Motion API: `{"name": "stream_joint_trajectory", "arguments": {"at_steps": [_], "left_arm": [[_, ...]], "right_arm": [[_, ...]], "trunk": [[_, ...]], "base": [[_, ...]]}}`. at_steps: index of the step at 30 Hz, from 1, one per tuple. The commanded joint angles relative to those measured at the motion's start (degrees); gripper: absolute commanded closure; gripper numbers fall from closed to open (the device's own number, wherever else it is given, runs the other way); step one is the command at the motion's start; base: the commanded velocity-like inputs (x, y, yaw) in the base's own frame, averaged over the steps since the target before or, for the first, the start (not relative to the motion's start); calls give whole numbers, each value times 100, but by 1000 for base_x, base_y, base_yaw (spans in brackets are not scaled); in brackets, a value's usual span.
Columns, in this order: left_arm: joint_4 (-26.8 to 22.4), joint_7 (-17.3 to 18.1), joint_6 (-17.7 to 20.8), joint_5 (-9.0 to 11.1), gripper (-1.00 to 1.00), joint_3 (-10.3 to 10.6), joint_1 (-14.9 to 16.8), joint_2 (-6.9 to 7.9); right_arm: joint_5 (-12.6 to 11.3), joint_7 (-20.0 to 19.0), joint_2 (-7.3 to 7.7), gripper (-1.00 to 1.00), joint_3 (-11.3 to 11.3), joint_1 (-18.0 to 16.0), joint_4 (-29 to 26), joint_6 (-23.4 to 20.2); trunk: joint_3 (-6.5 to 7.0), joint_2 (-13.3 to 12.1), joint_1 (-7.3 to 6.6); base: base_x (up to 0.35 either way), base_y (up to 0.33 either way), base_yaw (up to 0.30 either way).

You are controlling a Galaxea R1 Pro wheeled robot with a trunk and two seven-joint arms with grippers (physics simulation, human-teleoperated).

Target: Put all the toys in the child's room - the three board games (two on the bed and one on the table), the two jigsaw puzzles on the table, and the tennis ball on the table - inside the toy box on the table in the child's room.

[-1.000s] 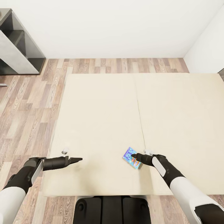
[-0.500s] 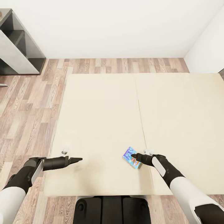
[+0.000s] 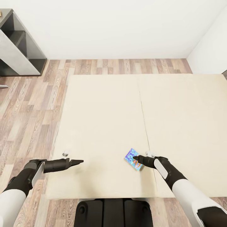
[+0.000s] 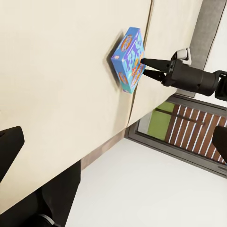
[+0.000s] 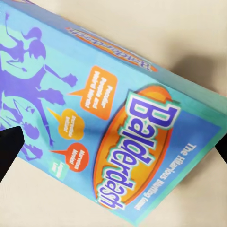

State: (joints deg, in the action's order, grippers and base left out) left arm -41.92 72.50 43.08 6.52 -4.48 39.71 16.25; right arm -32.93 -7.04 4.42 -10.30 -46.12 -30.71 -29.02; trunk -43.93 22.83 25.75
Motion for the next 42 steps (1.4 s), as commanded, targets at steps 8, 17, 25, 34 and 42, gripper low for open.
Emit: {"name": "stream_joint_trajectory", "arguments": {"at_steps": [8, 17, 25, 34, 42], "left_arm": [[-1, 10, 51, 16, -100, -1, 2, 1], [-1, 10, 46, 16, -100, -1, 2, 1], [-1, 9, 48, 16, -100, -1, 2, 1], [-1, 2, 45, 16, -100, -6, 2, 8], [-1, 1, 43, 16, -100, -9, 2, 9]], "right_arm": [[-1, 0, 6, -100, -54, -2, -5, -16], [-2, 1, 6, -100, -60, -2, -5, -19], [2, -1, 6, -100, -60, -2, -5, -16], [4, 15, 10, -100, -130, -2, -5, -36], [4, 37, 15, -100, -236, -2, -5, -256]], "trunk": [[-6, 9, 3], [-6, 9, 3], [-6, 9, 3], [-6, 9, 3], [-6, 9, 3]], "base": [[0, 48, 0], [0, 10, 0], [0, 0, 0], [0, 0, 0], [0, 0, 0]]}}
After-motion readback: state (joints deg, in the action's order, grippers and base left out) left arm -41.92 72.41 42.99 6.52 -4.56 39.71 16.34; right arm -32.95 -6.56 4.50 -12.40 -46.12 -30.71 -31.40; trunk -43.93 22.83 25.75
